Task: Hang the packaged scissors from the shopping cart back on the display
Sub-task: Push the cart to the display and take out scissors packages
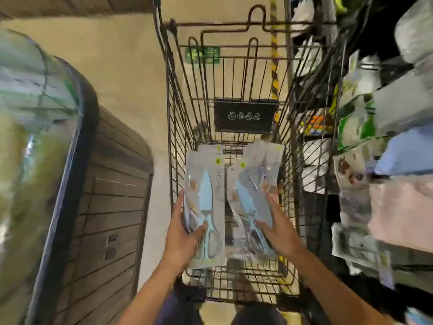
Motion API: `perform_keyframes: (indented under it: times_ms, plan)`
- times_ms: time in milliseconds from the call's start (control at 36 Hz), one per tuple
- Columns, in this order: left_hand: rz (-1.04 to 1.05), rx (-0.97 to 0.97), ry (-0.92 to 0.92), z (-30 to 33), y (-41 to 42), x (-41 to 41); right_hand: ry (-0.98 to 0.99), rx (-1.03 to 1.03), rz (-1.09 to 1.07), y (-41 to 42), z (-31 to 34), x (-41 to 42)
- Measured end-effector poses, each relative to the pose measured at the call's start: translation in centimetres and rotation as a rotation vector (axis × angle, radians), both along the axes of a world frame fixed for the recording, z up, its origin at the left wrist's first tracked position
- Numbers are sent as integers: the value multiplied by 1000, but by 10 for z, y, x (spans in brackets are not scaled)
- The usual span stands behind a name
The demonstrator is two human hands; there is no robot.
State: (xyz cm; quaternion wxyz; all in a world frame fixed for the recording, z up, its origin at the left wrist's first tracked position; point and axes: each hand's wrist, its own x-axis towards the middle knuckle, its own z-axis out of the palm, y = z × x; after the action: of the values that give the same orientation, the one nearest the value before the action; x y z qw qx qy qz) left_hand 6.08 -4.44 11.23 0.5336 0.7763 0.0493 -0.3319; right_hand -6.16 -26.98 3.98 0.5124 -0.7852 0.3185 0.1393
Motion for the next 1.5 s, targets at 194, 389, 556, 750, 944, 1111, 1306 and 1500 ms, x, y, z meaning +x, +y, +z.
perform_keyframes:
  times_ms: [194,389,556,750,944,1111,1306,1500]
  plan:
    - [-165,-63,-150,104,2,10,-161,107,-367,5,116,-9]
    - [-287,-186,-302,168,17,16,-387,88,-518,29,194,-35]
    - [-422,-260,-362,191,43,29,-533,40,-645,71,236,-57]
    - [-549,-370,-368,203,62,38,-564,-150,-786,139,274,-81]
    - [-677,-430,-306,211,74,22,-557,-189,-943,199,288,-123]
    - [-767,-459,-315,220,78,-4,-568,-220,-1046,229,298,-151]
    - [-876,-545,-321,238,71,-52,-618,-329,-1153,262,319,-201]
    - [-1064,-622,-372,264,72,-137,-682,-424,-1309,314,336,-295]
